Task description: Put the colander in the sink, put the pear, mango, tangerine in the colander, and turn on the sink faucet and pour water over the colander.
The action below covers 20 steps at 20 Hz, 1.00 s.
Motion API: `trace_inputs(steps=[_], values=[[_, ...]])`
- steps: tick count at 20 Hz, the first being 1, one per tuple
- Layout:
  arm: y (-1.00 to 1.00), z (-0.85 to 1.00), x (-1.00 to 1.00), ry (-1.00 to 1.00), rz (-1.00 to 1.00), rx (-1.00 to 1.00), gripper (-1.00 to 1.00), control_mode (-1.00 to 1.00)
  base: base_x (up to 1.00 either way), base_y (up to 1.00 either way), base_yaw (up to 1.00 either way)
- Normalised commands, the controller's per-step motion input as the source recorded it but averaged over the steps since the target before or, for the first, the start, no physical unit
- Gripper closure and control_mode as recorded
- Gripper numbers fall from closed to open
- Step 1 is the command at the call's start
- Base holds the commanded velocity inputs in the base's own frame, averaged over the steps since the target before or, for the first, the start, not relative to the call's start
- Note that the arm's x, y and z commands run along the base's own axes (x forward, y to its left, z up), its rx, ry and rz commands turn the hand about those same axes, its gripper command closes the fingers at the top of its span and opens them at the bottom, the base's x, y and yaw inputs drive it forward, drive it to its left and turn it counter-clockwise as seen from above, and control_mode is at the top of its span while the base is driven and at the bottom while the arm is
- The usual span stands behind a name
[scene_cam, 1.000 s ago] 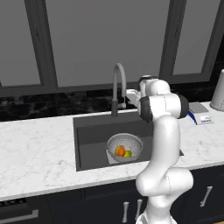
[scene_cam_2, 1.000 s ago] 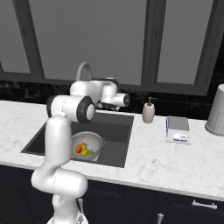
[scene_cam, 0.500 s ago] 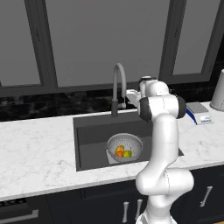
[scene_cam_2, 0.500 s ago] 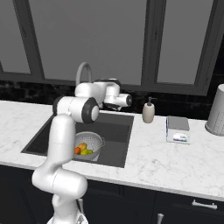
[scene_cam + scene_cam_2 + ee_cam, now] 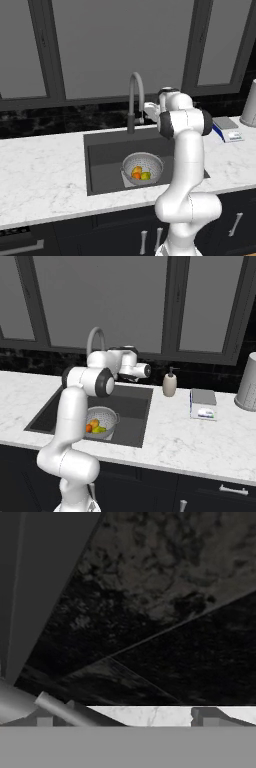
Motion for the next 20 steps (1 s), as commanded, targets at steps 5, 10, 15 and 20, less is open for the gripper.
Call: trace_inputs(steps=[5, 10, 15, 20], values=[[0.13, -0.01, 0.08, -0.01, 0.0, -0.01, -1.0, -1.0, 0.0, 0.0, 0.0], [0.2, 0.0, 0.23, 0.0, -0.01, -0.03, -1.0, -1.0, 0.0, 0.0, 0.0], [0.0, -0.04, 0.31, 0.0, -0.03, -0.04, -1.0, -1.0, 0.0, 0.0, 0.0], [-0.04, 0.0, 0.05, 0.0, -0.03, -0.02, 1.0, -1.0, 0.0, 0.0, 0.0]])
